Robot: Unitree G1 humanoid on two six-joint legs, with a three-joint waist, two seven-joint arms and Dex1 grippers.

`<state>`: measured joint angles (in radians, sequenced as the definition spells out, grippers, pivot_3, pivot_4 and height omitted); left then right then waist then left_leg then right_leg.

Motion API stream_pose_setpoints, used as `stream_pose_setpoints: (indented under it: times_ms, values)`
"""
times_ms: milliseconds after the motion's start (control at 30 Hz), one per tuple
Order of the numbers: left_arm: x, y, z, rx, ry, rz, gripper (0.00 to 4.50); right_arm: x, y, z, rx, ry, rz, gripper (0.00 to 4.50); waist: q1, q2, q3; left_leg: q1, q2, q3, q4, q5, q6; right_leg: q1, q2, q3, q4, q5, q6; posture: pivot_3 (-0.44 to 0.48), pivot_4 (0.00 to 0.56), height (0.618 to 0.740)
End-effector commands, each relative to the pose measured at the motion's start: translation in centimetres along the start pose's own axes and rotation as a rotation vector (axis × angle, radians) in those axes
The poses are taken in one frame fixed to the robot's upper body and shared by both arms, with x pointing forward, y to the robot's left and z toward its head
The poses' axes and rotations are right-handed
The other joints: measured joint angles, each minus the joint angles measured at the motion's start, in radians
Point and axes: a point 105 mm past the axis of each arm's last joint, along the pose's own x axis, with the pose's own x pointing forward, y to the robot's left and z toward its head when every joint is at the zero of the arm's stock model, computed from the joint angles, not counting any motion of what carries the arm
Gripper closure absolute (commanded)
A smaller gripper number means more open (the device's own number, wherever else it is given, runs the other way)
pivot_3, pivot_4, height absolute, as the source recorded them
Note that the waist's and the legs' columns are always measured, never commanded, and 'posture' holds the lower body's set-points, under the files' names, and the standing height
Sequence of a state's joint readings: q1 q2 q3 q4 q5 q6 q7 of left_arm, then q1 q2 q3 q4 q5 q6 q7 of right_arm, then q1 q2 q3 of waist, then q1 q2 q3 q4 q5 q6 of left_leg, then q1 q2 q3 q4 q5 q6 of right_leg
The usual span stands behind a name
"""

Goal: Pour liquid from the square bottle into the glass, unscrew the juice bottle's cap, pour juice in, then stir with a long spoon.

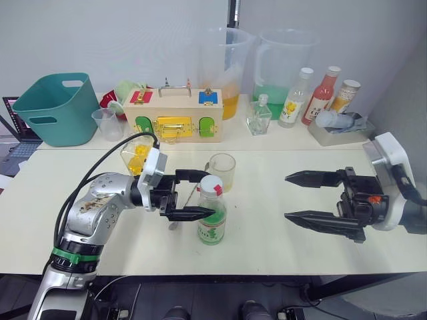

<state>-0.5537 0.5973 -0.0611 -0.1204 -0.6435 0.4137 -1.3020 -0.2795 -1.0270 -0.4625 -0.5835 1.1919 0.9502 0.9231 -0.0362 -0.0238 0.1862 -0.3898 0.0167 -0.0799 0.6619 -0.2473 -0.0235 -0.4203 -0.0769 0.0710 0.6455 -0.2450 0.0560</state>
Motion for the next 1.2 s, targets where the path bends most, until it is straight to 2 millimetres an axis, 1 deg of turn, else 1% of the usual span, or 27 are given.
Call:
stream_pose_setpoints:
  times_ms: [33,133,233,400,533,567,733,933,1067,1133,1200]
  values:
    - [1.3,0.1,0.4,0.031,0.021,-0.010,0.00,-0.1,0.7,0.9,-0.060,-0.014,-0.004,0.04,0.002,0.000,0.000,0.000,0.000,0.000,0.000,0.000,0.000,0.000,0.000,0.000,0.000,0.000,0.000,0.000,0.150,0.740]
    - [1.6,0.2,0.1,0.011,0.038,-0.016,0.00,-0.1,0.7,1.0,-0.059,-0.021,-0.010,0.04,0.003,0.000,0.000,0.000,0.000,0.000,0.000,0.000,0.000,0.000,0.000,0.000,0.000,0.000,0.000,0.000,0.150,0.740]
    - [1.9,0.2,0.2,-0.003,0.038,-0.025,0.00,-0.2,0.6,1.1,-0.065,-0.024,-0.022,0.04,0.001,0.000,0.000,0.000,0.000,0.000,0.000,0.000,0.000,0.000,0.000,0.000,0.000,0.000,0.000,0.000,0.150,0.740]
    - [2.1,0.4,0.3,-0.023,0.029,-0.033,1.52,-0.2,0.4,1.3,-0.073,-0.037,-0.032,0.00,0.005,0.000,0.000,0.000,0.000,0.000,0.000,0.000,0.000,0.000,0.000,0.000,0.000,0.000,0.000,0.000,0.150,0.740]
    - [2.0,0.5,0.4,-0.030,0.034,-0.035,2.91,-0.1,0.3,1.4,-0.081,-0.037,-0.031,0.00,0.004,0.000,0.000,0.000,0.000,0.000,0.000,0.000,0.000,0.000,0.000,0.000,0.000,0.000,0.000,0.000,0.150,0.740]
    - [1.9,0.5,0.4,-0.032,0.037,-0.034,3.07,-0.1,0.3,1.4,-0.082,-0.036,-0.029,0.00,0.005,0.000,0.000,0.000,0.000,0.000,0.000,0.000,0.000,0.000,0.000,0.000,0.000,0.000,0.000,0.000,0.150,0.740]
    - [1.6,0.5,0.5,-0.029,0.045,-0.029,3.13,0.3,0.3,1.4,-0.090,-0.038,-0.017,0.00,0.002,0.000,0.000,0.000,0.000,0.000,0.000,0.000,0.000,0.000,0.000,0.000,0.000,0.000,0.000,0.000,0.150,0.740]
    - [1.7,0.7,1.1,0.006,0.023,-0.013,3.13,1.3,0.1,1.3,-0.114,-0.034,-0.006,0.00,0.000,0.000,0.000,0.000,0.000,0.000,0.000,0.000,0.000,0.000,0.000,0.000,0.000,0.000,0.000,0.000,0.150,0.740]
    - [1.9,1.2,1.7,0.043,0.014,0.018,3.13,2.3,0.2,1.3,-0.109,-0.037,0.010,0.00,0.000,0.000,0.000,0.000,0.000,0.000,0.000,0.000,0.000,0.000,0.000,0.000,0.000,0.000,0.000,0.000,0.150,0.740]
    - [2.1,2.0,1.9,0.055,0.011,0.064,3.13,2.9,0.0,1.4,-0.114,-0.040,-0.003,0.00,0.000,0.000,0.000,0.000,0.000,0.000,0.000,0.000,0.000,0.000,0.000,0.000,0.000,0.000,0.000,0.000,0.150,0.740]
    - [2.2,2.2,2.1,0.060,0.009,0.076,3.13,3.5,-0.2,1.6,-0.116,-0.055,-0.015,0.00,0.001,0.000,0.000,-0.001,0.000,0.000,0.001,0.000,0.000,0.000,0.000,0.000,0.000,0.000,0.000,0.000,0.150,0.740]
